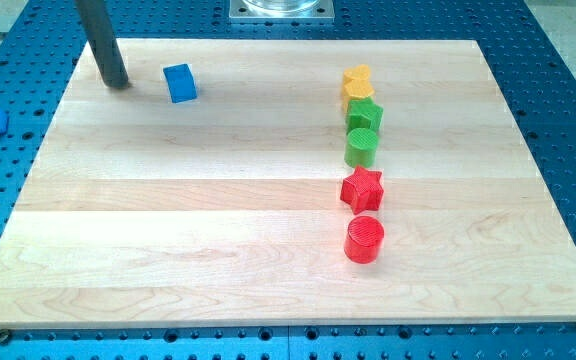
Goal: Move the blue cube to the top of the yellow heart
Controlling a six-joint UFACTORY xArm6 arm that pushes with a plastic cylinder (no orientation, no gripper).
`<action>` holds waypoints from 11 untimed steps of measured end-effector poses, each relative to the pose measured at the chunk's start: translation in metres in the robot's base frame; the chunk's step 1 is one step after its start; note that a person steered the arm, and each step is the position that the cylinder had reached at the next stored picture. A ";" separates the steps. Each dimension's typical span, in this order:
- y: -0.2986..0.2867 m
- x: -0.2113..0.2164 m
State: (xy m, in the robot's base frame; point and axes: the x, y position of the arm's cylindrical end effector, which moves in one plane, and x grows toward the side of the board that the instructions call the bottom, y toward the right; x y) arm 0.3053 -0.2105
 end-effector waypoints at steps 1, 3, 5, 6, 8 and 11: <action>0.087 0.008; 0.112 -0.023; 0.177 -0.047; 0.160 -0.073; 0.267 -0.078; 0.263 -0.073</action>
State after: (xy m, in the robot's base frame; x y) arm 0.2324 0.0521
